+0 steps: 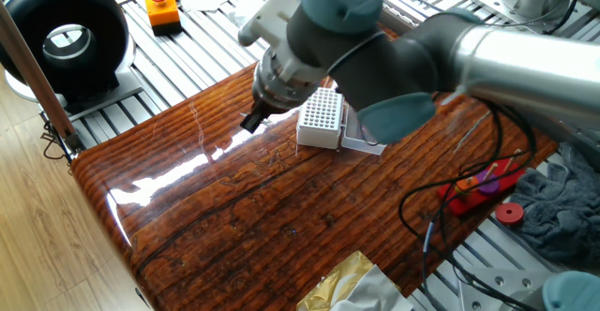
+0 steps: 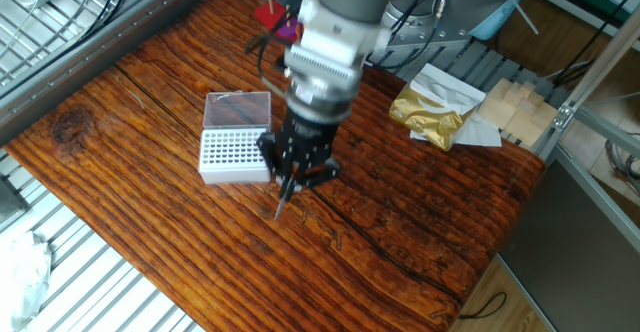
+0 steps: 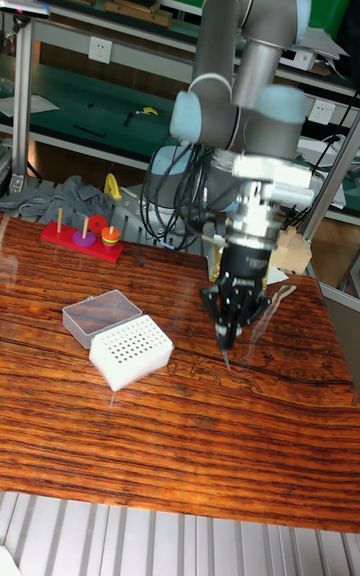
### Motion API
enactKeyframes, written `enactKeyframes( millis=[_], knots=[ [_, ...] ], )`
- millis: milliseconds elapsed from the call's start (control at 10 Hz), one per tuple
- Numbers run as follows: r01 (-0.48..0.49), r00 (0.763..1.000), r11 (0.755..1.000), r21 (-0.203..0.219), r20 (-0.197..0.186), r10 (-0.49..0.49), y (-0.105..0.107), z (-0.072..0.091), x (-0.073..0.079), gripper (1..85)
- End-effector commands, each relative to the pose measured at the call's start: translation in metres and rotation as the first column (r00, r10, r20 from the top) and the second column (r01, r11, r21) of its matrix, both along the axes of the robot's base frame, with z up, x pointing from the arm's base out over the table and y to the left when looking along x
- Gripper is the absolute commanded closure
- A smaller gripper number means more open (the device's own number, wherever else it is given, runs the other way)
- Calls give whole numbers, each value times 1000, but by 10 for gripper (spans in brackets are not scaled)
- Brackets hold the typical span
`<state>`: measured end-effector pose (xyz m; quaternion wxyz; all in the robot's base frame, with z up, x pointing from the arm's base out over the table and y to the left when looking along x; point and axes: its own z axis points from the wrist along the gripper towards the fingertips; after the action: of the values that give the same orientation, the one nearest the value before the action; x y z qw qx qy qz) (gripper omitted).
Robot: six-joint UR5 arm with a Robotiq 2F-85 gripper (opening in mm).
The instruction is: Insert a medium pipette tip into the holder for medium pipette tips
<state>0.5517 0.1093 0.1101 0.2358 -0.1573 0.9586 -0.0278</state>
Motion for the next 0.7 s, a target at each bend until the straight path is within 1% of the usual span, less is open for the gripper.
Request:
enactKeyframes(
  millis=[0, 200, 500, 600],
  knots=[
    [13, 1000, 1000, -8, -2, -13, -13, 23, -25, 847],
    [13, 1000, 1000, -3, -1, -13, -18, 24, -30, 847],
    [12, 1000, 1000, -8, -1, -12, -21, 26, -34, 847],
    [12, 1000, 1000, -16, 0, -12, -25, 28, -38, 847]
  ],
)
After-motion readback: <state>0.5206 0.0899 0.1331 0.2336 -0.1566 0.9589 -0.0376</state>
